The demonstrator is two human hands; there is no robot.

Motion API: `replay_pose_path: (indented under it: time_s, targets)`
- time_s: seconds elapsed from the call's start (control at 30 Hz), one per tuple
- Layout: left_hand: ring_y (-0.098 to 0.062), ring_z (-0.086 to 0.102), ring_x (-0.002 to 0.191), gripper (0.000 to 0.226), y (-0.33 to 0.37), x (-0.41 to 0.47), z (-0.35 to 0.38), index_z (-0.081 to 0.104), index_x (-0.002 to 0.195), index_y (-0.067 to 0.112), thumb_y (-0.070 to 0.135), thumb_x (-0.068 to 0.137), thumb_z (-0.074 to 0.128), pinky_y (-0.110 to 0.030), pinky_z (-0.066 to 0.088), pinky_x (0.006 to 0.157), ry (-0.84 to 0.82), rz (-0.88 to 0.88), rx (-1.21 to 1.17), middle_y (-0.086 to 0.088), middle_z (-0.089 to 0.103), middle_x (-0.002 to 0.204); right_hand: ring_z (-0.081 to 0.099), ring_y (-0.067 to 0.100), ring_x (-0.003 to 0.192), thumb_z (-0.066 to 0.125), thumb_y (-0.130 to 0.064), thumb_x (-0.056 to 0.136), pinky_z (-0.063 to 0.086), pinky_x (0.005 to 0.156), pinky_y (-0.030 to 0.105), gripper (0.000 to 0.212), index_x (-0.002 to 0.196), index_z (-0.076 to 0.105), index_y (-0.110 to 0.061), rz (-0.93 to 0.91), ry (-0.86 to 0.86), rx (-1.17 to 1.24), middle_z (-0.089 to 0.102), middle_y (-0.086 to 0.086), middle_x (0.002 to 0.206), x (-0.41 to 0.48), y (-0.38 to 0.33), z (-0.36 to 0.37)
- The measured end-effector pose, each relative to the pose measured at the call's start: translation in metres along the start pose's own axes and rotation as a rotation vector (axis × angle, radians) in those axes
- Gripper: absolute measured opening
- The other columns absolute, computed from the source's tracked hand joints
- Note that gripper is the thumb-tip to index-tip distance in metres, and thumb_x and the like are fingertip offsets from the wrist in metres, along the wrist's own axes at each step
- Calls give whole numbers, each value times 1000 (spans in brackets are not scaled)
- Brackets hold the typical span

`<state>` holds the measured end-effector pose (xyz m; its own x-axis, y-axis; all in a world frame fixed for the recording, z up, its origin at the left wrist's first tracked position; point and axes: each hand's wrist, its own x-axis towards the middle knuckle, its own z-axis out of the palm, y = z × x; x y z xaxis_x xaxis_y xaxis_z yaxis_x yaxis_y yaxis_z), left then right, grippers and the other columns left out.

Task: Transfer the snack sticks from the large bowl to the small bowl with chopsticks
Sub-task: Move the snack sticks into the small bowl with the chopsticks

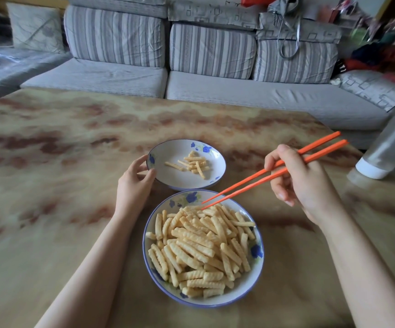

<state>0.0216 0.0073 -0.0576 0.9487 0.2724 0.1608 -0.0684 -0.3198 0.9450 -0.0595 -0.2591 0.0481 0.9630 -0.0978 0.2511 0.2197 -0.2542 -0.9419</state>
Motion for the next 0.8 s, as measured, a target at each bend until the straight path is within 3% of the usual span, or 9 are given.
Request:
replay_pose_path:
  time_s: [0.2,0.43,0.57,0.8]
  targets:
    - [-19,67,78,40,0,0,0,59,128,27,19,89,59,-29,51,79,-2,3,11,8,67,96,28,17,29,31,-22,104,24,33,16,42,71,51,-6,24,25,28,40,7,36,-1,7,9]
    - [-18,67,77,39,0,0,1,59,128,27,19,89,59,-28,50,76,0,0,3,13,66,92,30,16,28,33,-21,101,20,36,17,42,64,51,-12,29,215,252,41,2,37,8,5,11]
    - [3,62,60,37,0,0,0,60,126,26,18,90,59,-9,45,63,7,12,4,18,64,87,31,17,30,35,-19,99,21,35,19,45,58,52,-18,8,325,375,49,-1,42,27,8,21]
    - [6,61,62,37,1,0,-1,60,126,27,18,90,59,-7,45,64,9,15,11,10,66,94,32,18,28,33,-19,98,24,36,19,38,64,50,-12,62,360,265,42,2,33,56,24,50]
